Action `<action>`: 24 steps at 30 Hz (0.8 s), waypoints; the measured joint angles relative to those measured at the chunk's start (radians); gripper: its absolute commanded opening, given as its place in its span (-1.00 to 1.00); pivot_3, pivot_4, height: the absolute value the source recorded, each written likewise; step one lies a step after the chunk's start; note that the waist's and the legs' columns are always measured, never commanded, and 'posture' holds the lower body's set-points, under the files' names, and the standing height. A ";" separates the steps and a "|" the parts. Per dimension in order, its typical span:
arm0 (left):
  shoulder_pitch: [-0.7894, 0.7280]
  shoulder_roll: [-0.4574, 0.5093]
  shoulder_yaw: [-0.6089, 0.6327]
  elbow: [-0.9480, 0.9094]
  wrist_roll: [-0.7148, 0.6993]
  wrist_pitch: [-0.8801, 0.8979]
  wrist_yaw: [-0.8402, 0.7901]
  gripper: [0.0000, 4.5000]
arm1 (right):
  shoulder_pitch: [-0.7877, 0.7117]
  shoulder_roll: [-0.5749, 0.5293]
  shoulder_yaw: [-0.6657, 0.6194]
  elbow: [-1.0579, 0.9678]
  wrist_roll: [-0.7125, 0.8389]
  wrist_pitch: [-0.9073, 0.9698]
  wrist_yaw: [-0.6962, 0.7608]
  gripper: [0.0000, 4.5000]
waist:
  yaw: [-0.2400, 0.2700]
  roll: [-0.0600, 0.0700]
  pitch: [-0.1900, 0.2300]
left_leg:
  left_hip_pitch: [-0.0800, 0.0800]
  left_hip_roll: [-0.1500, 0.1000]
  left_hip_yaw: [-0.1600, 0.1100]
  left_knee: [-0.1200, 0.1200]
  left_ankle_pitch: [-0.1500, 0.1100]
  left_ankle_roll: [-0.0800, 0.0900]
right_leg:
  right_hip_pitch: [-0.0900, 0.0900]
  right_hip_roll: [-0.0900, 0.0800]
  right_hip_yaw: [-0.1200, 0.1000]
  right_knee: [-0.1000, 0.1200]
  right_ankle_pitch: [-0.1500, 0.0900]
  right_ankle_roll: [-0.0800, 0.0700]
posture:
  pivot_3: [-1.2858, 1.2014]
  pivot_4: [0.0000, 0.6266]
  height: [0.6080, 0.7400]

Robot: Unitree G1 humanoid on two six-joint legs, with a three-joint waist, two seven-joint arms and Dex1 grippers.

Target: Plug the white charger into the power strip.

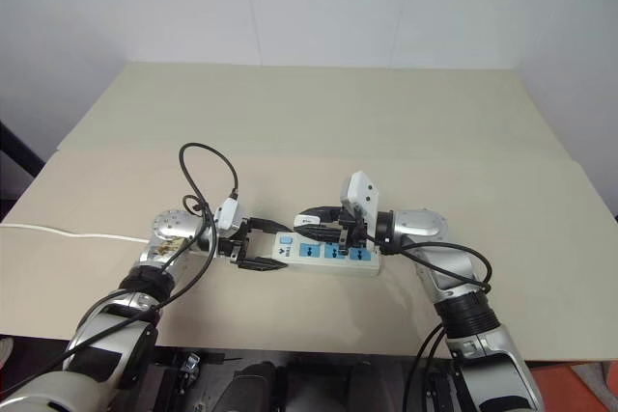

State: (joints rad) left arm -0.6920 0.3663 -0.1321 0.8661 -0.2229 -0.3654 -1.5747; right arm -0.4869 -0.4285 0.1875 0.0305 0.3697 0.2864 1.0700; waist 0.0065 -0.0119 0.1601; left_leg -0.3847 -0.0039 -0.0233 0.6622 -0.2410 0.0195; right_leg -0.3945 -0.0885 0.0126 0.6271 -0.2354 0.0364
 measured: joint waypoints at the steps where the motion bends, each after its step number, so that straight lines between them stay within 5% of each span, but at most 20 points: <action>1: 0.000 0.000 0.000 0.000 0.000 0.000 0.000 0.43 | 0.000 0.001 0.000 0.001 -0.001 0.000 0.000 -0.50 | 0.000 0.000 0.000 | 0.000 0.000 0.000 0.000 0.000 0.000 | 0.000 0.000 0.000 0.000 0.000 0.000 | 0.03 -0.52 1.00; 24: 0.000 0.003 0.004 0.003 0.014 0.006 -0.006 0.43 | 0.015 0.051 -0.001 0.148 -0.013 -0.157 0.069 -0.50 | -0.005 -0.003 -0.002 | 0.006 0.001 0.000 0.000 0.000 0.000 | 0.006 0.000 0.000 -0.001 0.000 0.000 | 0.03 -0.52 1.00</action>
State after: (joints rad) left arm -0.6920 0.3691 -0.1284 0.8688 -0.2094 -0.3596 -1.5805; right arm -0.4720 -0.3773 0.1863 0.1784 0.3564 0.1294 1.1390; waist 0.0017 -0.0147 0.1578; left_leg -0.3788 -0.0034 -0.0233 0.6621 -0.2411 0.0195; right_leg -0.3889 -0.0881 0.0124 0.6264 -0.2356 0.0366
